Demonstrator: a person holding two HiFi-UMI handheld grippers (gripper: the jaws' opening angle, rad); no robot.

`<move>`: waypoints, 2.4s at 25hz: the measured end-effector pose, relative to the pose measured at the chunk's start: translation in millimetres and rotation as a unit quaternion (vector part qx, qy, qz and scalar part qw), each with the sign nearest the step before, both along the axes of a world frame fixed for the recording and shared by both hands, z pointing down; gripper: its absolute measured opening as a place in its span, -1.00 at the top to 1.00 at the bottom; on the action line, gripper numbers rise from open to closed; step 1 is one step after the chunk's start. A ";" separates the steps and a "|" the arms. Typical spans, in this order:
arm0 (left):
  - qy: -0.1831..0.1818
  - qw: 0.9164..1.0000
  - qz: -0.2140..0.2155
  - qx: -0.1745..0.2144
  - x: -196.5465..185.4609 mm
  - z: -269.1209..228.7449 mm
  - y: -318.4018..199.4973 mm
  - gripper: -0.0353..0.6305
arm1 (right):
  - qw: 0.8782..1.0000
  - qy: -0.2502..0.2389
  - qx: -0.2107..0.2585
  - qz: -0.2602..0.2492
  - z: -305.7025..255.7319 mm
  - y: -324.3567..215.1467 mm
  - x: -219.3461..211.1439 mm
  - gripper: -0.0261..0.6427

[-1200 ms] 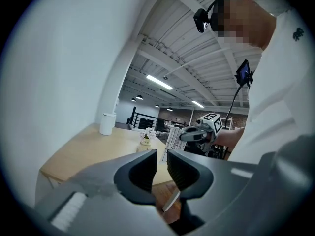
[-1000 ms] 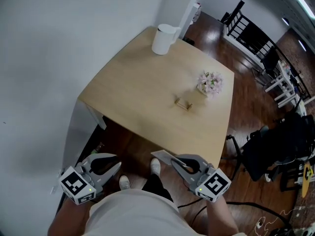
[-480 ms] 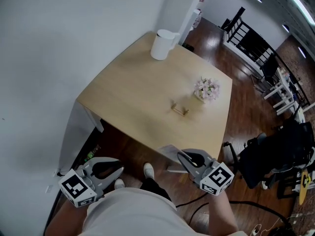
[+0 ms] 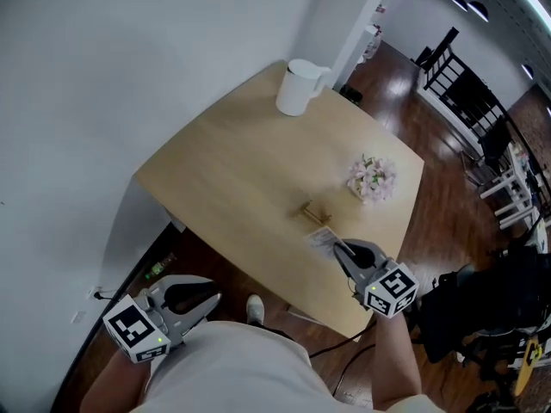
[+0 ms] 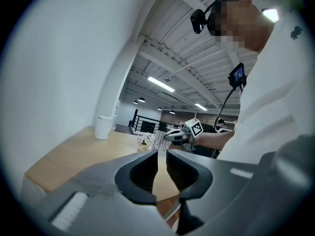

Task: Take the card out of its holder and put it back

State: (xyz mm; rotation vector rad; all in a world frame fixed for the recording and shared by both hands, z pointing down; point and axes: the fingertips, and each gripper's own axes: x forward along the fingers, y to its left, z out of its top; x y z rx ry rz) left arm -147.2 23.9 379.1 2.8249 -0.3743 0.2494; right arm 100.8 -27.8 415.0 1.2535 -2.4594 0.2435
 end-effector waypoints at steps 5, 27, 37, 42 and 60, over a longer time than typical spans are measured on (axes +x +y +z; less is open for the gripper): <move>-0.008 1.000 -0.026 0.000 25.7 0.3 -14.1 0.71 | 1.000 0.011 -0.003 -0.013 15.5 -40.8 40.6 0.86; -0.053 0.990 -0.124 -0.027 80.5 7.2 -44.3 0.71 | 0.997 -0.001 -0.054 -0.052 111.1 -156.3 104.8 0.86; -0.063 0.990 -0.125 -0.034 87.5 7.3 -52.1 0.71 | 0.996 -0.006 -0.069 -0.062 131.7 -159.9 104.1 0.86; -0.064 0.989 -0.125 -0.037 92.1 6.1 -57.2 0.71 | 0.994 -0.022 -0.080 -0.064 150.4 -161.0 106.7 0.86; -0.068 0.989 -0.124 -0.046 84.9 10.2 -57.0 0.71 | 0.995 -0.031 -0.087 -0.041 170.3 -163.6 112.3 0.83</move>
